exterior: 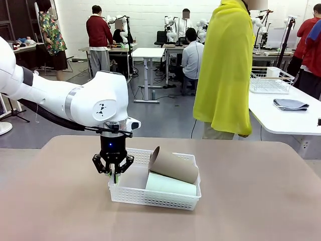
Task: Clean and organize the cups into the basket.
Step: Move the Organizing basket back to the left side of the table.
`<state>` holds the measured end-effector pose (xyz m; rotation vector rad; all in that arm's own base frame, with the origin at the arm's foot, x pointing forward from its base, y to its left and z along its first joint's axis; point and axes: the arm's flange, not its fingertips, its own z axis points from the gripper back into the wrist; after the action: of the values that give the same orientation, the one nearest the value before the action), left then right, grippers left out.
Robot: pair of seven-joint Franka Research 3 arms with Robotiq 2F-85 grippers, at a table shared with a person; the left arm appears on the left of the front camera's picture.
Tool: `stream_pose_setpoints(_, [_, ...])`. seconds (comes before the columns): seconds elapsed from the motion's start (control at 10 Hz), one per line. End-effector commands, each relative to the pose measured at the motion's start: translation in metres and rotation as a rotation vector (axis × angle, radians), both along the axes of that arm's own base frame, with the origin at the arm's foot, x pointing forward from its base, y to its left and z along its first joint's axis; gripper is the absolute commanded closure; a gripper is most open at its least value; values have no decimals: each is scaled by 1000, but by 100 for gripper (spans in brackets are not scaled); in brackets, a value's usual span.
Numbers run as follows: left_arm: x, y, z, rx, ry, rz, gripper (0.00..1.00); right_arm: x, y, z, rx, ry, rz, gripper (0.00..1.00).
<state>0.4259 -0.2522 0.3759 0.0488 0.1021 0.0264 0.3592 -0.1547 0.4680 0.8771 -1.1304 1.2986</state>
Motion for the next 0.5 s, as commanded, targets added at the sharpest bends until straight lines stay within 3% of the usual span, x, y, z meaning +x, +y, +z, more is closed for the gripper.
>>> stream_pose_setpoints(0.0, [0,0,0,0,0,0,93,0,0,0,0,0,0,0])
stream_pose_setpoints(0.1, [3,10,9,12,-51,16,93,1,-4,-2,35,105,-31,0])
stream_pose_setpoints(0.2, [5,24,20,19,-97,18,93,1,-13,-4,84,275,-61,0])
stream_pose_setpoints(0.4, [11,62,33,77,-173,-2,93,1,-45,-6,165,537,-99,0])
